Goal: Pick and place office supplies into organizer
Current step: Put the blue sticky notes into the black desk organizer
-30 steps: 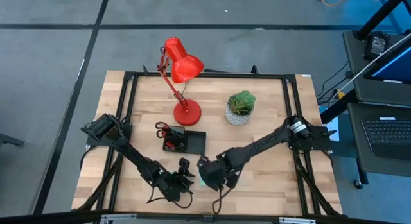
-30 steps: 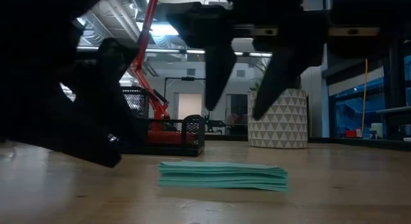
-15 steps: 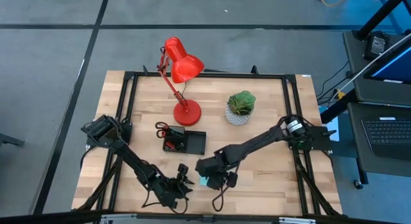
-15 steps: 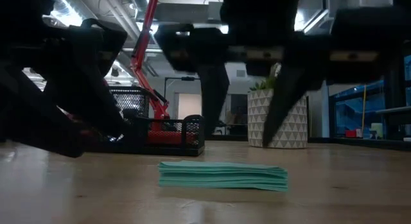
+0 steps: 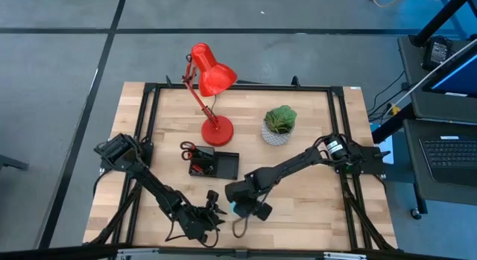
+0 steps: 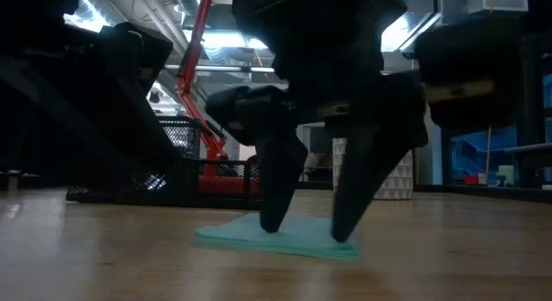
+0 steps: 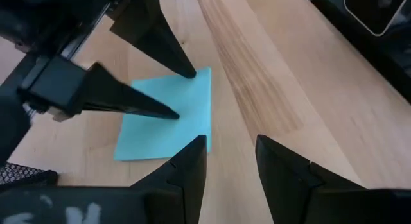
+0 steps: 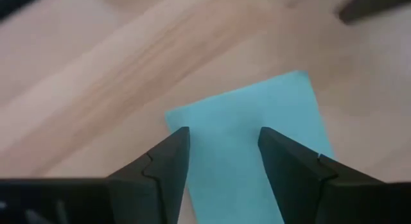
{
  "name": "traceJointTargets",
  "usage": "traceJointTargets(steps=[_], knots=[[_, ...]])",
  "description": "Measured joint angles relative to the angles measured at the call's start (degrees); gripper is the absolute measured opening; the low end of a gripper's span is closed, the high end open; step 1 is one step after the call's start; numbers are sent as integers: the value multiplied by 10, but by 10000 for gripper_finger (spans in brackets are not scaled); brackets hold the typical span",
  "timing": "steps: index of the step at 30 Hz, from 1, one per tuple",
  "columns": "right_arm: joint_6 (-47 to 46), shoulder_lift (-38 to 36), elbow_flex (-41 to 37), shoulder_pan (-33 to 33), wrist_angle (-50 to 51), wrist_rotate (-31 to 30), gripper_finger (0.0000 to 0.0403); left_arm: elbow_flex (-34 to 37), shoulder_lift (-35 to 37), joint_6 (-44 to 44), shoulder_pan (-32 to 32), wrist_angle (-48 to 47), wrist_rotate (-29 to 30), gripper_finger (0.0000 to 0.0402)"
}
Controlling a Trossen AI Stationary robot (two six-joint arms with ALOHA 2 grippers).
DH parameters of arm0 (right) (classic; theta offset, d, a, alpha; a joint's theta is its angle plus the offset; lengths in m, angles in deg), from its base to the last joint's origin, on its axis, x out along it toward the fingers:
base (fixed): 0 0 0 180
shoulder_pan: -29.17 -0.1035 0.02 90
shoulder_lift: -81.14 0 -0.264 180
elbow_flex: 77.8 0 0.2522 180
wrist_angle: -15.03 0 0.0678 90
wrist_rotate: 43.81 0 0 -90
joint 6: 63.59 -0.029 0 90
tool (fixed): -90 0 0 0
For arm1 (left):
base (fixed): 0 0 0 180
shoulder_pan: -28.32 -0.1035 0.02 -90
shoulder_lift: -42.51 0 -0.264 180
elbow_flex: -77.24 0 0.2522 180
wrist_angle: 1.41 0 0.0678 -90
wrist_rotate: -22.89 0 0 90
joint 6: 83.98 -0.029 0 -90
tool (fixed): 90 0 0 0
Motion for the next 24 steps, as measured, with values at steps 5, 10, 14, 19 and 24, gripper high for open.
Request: traceJointTargets(steps=[5, 10, 14, 19, 24], knots=[[-124, 1, 0, 8, -7, -6, 194, 0, 0, -27, 0, -18, 19, 129], [-127, 2, -1, 8, -7, -4, 194, 0, 0, -134, -10, -80, 49, 129], [-129, -2, -2, 8, -9, -2, 194, 0, 0, -156, -34, -87, 31, 132], [-142, -12, 9, 9, -3, 32, 194, 0, 0, -157, -52, -88, -2, 137], [-167, -34, 12, 7, 5, 37, 194, 0, 0, -166, -51, -91, -4, 134]])
